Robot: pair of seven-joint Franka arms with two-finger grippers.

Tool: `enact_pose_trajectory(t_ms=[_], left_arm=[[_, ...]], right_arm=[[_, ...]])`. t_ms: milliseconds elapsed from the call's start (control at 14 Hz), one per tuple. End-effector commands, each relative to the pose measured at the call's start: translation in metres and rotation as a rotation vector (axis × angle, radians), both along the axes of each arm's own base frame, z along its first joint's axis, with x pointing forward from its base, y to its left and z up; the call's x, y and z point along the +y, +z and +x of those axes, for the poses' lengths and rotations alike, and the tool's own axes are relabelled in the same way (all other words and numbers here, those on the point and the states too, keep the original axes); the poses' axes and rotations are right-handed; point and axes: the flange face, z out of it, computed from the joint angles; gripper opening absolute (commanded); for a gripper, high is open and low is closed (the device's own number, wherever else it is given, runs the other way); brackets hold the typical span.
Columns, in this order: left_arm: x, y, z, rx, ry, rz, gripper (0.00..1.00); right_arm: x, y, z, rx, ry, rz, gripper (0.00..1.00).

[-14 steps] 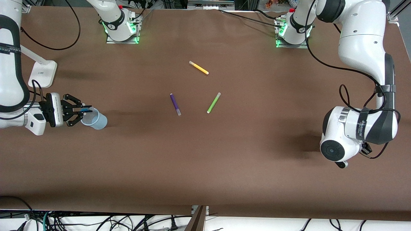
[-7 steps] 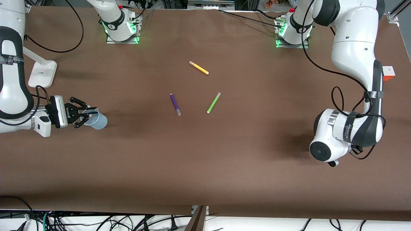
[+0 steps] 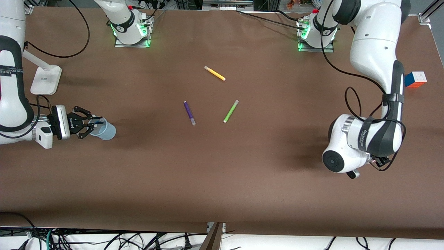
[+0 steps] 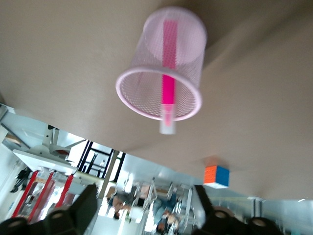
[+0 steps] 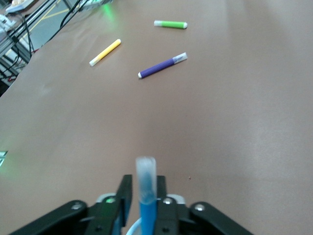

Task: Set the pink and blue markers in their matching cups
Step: 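Drop the pink marker into the pink cup while the right gripper holds blue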

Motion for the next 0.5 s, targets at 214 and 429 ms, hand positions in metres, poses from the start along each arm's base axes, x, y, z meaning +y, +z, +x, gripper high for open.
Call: enact_pose_trajectory(t_ms=[214, 429], left_arm=[[-0.03, 0.167, -0.031, -0.325, 0.383, -0.377, 1.0], [-0.021, 0.228, -0.052, -0.437, 0.63, -0.565, 1.0]], right_arm=[[-0.006, 0.032, 0.016, 0.079, -0.191, -0.014, 1.0], [-0.005, 0.07, 0.031, 0.189, -0.329, -0.152, 1.0]])
